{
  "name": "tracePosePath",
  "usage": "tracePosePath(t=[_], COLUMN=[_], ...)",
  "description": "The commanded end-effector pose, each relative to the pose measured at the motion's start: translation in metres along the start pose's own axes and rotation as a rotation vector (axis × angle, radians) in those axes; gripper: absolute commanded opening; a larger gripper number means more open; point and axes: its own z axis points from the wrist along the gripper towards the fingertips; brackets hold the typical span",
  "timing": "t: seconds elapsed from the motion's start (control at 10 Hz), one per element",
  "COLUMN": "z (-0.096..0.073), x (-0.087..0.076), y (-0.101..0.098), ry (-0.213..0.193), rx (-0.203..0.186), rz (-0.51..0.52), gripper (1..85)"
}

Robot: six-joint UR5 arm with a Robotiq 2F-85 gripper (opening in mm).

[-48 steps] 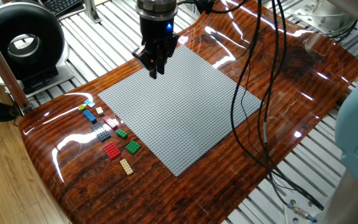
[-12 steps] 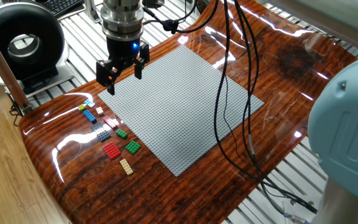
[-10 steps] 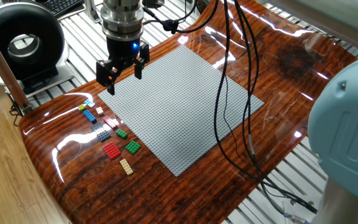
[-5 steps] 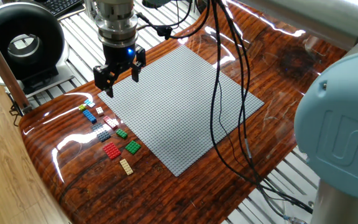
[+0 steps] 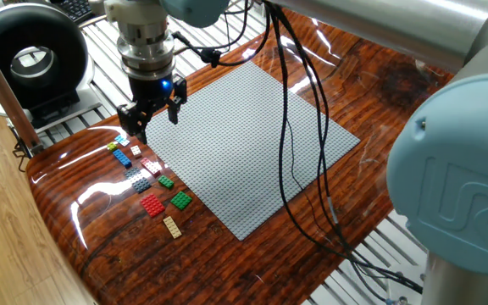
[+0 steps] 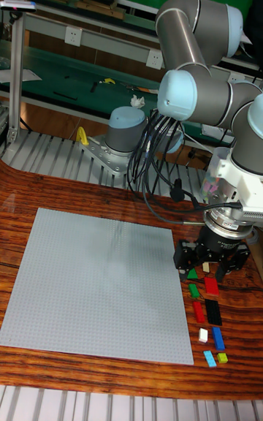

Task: Build with small Lego blocks

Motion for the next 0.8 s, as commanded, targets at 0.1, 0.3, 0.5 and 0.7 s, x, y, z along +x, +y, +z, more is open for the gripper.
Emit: tracePosePath(t=[0.1, 0.3, 0.5, 0.7], z=[0.014, 0.033, 0.032, 0.031], x=[-0.009, -0.018, -0.016, -0.008], y=[0.016, 0.019, 0.017, 0.018], ry=[-0.016, -0.037, -0.046, -0.014], rx=[-0.016, -0.021, -0.023, -0.025], rz=[0.012, 0.020, 0.023, 0.024], gripper=[71.3, 71.3, 71.3, 71.3])
